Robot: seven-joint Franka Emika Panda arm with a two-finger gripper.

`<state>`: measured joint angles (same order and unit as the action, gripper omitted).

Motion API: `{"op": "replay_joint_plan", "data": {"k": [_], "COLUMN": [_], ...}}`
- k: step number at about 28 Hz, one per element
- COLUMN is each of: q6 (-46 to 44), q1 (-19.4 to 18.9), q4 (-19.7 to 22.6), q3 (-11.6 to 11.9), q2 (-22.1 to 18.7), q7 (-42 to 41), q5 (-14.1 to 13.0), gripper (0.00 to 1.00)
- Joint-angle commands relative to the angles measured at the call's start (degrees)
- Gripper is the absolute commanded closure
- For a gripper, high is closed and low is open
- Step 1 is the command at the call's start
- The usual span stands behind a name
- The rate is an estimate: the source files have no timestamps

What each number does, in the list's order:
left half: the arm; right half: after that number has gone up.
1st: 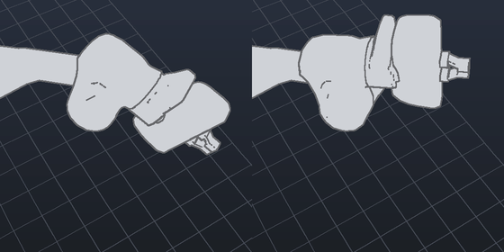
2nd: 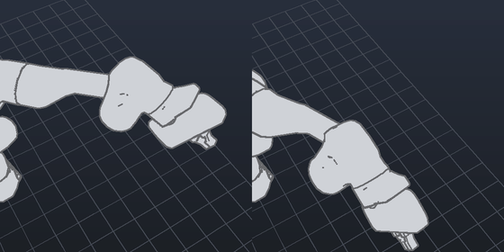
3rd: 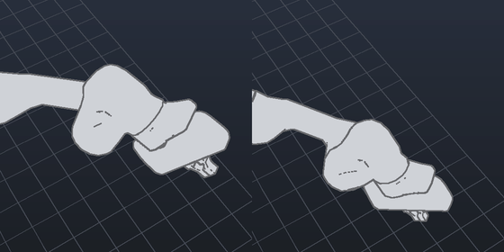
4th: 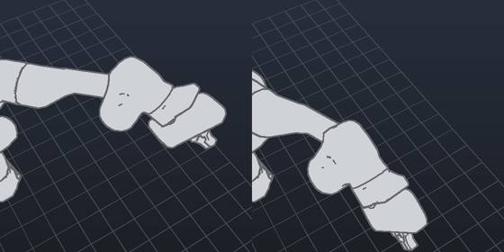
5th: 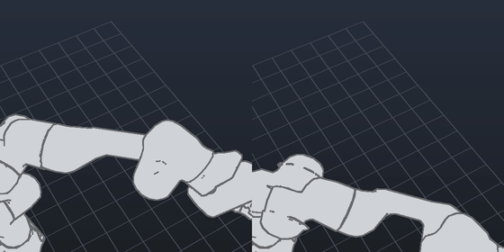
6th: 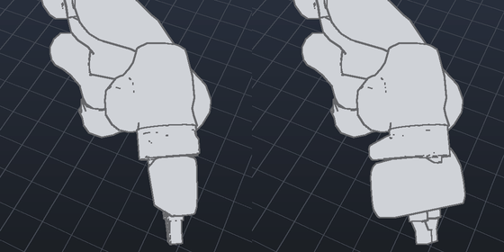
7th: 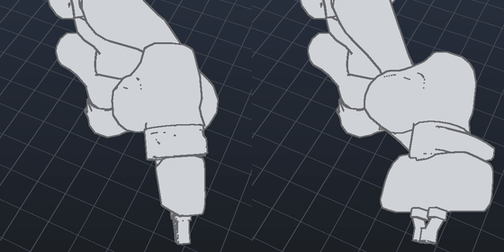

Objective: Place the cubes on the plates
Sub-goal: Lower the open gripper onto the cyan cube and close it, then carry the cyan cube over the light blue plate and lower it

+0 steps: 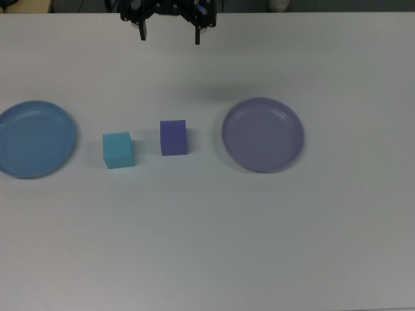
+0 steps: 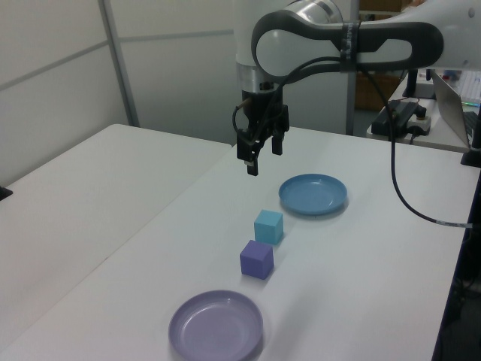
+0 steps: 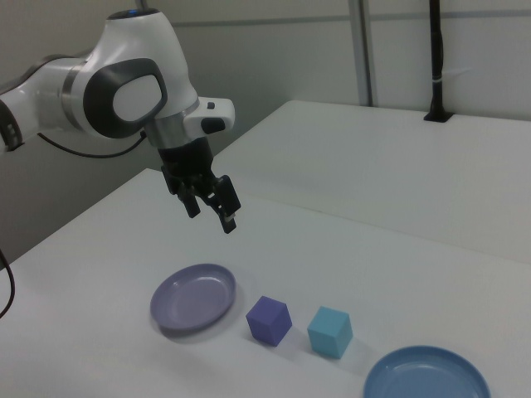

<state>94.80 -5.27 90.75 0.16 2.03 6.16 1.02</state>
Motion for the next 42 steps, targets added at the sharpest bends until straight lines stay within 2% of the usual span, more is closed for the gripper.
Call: {"op": "replay_joint_plan", "data": {"k": [1,10,15,19,22,26,31,35,36,42], "q6": [0.11,1.97,7.15,14.08,20.22,24.72,28.5,29.83,30.7,35.19], "q1": [0.0,3.16,5.53,6.68,6.77,6.68,6.68,6.94,7.03,6.85], "q4": [0.66,1.1,1.8,4.34,6.19,6.55,6.63,6.72,7.25,10.76], "q3": [0.19,0.28,0.28,0.36,0.63,2.03,2.3,2.56,3.08,3.18], "q2": [0.16,2.62,5.52,8.77,11.75,15.36,18.53,20.29,21.08,21.61], "q7": [-3.83,-12.48,-12.57,-12.57,-12.13,-12.13,-12.05,-12.04,-12.04,-10.82], "q5": [1.18,1.62,1.88,3.2,4.95,6.1,6.98,8.65,9.52,10.76], "gripper": [0.0,0.0,0.0,0.0,0.0,0.0,0.0,0.0,0.0,0.0]}}
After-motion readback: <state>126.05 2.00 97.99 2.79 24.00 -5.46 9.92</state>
